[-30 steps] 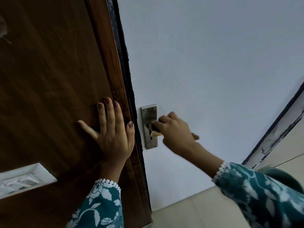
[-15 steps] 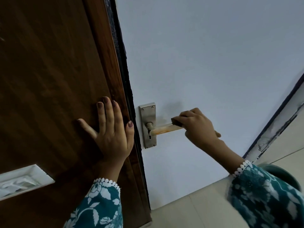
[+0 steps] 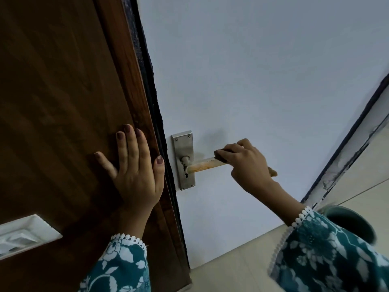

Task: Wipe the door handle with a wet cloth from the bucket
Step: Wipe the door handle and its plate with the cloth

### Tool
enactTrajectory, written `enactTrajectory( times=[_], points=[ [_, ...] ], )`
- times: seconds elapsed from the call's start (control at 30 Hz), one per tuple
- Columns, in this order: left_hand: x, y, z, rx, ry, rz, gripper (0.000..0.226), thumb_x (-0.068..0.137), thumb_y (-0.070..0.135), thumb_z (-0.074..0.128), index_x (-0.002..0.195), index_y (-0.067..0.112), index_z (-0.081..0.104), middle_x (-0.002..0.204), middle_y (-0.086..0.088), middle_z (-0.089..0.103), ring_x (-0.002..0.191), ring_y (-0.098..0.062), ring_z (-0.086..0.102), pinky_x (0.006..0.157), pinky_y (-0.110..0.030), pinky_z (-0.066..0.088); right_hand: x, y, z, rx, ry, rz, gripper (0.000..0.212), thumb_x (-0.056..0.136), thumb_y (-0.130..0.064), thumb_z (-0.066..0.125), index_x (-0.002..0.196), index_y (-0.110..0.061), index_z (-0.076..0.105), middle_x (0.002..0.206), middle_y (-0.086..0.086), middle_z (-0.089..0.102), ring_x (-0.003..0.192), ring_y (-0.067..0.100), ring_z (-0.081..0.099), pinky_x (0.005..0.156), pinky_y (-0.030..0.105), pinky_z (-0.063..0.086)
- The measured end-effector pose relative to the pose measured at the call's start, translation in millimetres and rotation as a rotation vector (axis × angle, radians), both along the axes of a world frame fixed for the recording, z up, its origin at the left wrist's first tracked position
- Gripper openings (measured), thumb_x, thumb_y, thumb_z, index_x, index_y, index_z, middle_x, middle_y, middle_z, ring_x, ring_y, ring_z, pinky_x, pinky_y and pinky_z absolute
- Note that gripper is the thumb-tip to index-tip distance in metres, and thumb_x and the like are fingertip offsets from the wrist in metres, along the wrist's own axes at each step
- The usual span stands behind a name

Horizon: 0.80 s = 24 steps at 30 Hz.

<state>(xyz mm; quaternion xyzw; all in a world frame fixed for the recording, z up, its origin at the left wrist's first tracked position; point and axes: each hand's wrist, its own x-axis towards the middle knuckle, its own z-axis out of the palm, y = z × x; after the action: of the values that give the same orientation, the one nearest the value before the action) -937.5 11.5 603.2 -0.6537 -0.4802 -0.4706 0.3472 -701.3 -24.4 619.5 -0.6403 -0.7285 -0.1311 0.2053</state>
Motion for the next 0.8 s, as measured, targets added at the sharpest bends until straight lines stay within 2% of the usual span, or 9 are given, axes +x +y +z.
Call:
enactTrajectory(
  times=[0.17, 0.27, 0.37, 0.47, 0.53, 0.63, 0.73, 0.8],
  points=[
    [0.4, -0.2, -0.4, 0.002, 0.014, 0.014, 0.058, 0.101, 0.035, 0.025, 0.150, 0.007, 0.011, 0.153, -0.011, 0.017, 0.148, -0.016, 0.000, 0.114, -0.048, -0.014, -50.7, 5.6, -1.3, -0.005, -0.020, 0.108, 0.049, 0.069, 0.002, 0.043, 0.107, -0.019, 0.065, 0.101, 0.000, 0.068, 0.096, 0.027, 0.049, 0.065, 0.034, 0.040],
    [2.1, 0.7, -0.4, 0.016, 0.017, 0.019, 0.058, 0.102, 0.035, 0.025, 0.150, 0.007, 0.011, 0.153, -0.012, 0.018, 0.148, -0.017, 0.000, 0.114, -0.050, -0.013, -65.4, 4.3, -6.7, 0.021, -0.013, 0.166, 0.049, 0.069, 0.004, 0.048, 0.110, -0.016, 0.065, 0.101, 0.002, 0.069, 0.095, 0.029, 0.052, 0.064, 0.035, 0.038],
    [2.0, 1.8, -0.9, 0.019, 0.022, 0.024, 0.058, 0.101, 0.034, 0.026, 0.150, 0.006, 0.013, 0.152, -0.014, 0.019, 0.148, -0.018, 0.001, 0.112, -0.054, -0.007, -33.7, 4.2, -8.3, 0.054, 0.051, 0.083, 0.054, 0.061, 0.011, 0.052, 0.102, -0.020, 0.069, 0.094, -0.002, 0.070, 0.090, 0.029, 0.055, 0.060, 0.030, 0.036],
    [1.1, 2.0, -2.0, 0.023, 0.023, 0.036, 0.058, 0.101, 0.034, 0.026, 0.150, 0.006, 0.013, 0.152, -0.015, 0.020, 0.148, -0.018, 0.001, 0.114, -0.050, -0.013, 1.5, 5.3, -14.9, 0.062, 0.116, -0.039, 0.053, 0.067, 0.014, 0.053, 0.099, -0.024, 0.071, 0.094, -0.006, 0.071, 0.089, 0.025, 0.054, 0.057, 0.026, 0.035],
    [0.3, 2.2, -2.6, 0.023, 0.023, 0.022, 0.059, 0.101, 0.035, 0.026, 0.150, 0.006, 0.013, 0.153, -0.015, 0.019, 0.148, -0.019, 0.002, 0.114, -0.049, -0.014, 11.4, 5.5, -19.6, 0.049, 0.159, -0.081, 0.050, 0.073, 0.011, 0.056, 0.103, -0.027, 0.070, 0.099, -0.009, 0.070, 0.092, 0.021, 0.052, 0.055, 0.027, 0.040],
    [-1.8, 2.9, -2.0, 0.025, 0.024, 0.007, 0.059, 0.100, 0.035, 0.026, 0.151, 0.006, 0.014, 0.154, -0.014, 0.017, 0.148, -0.020, 0.003, 0.114, -0.049, -0.014, 1.8, 7.4, -21.5, 0.062, 0.195, -0.074, 0.050, 0.070, 0.010, 0.057, 0.100, -0.028, 0.069, 0.098, -0.011, 0.070, 0.091, 0.021, 0.050, 0.055, 0.027, 0.041],
    [-0.6, 1.3, -1.7, 0.017, 0.022, -0.008, 0.059, 0.100, 0.034, 0.026, 0.150, 0.004, 0.016, 0.154, -0.015, 0.017, 0.148, -0.021, 0.005, 0.110, -0.061, -0.003, -17.2, 6.9, -24.4, 0.123, 0.206, 0.004, 0.054, 0.060, 0.016, 0.057, 0.095, -0.024, 0.070, 0.094, -0.008, 0.071, 0.085, 0.024, 0.053, 0.051, 0.027, 0.039],
    [0.8, 0.1, -1.1, 0.007, 0.016, -0.020, 0.059, 0.100, 0.033, 0.027, 0.150, 0.003, 0.017, 0.154, -0.015, 0.017, 0.148, -0.022, 0.006, 0.103, -0.070, 0.007, -16.8, 6.5, -31.1, 0.152, 0.255, -0.011, 0.054, 0.062, 0.017, 0.058, 0.097, -0.023, 0.070, 0.095, -0.008, 0.071, 0.086, 0.024, 0.054, 0.050, 0.027, 0.040]
  ],
)
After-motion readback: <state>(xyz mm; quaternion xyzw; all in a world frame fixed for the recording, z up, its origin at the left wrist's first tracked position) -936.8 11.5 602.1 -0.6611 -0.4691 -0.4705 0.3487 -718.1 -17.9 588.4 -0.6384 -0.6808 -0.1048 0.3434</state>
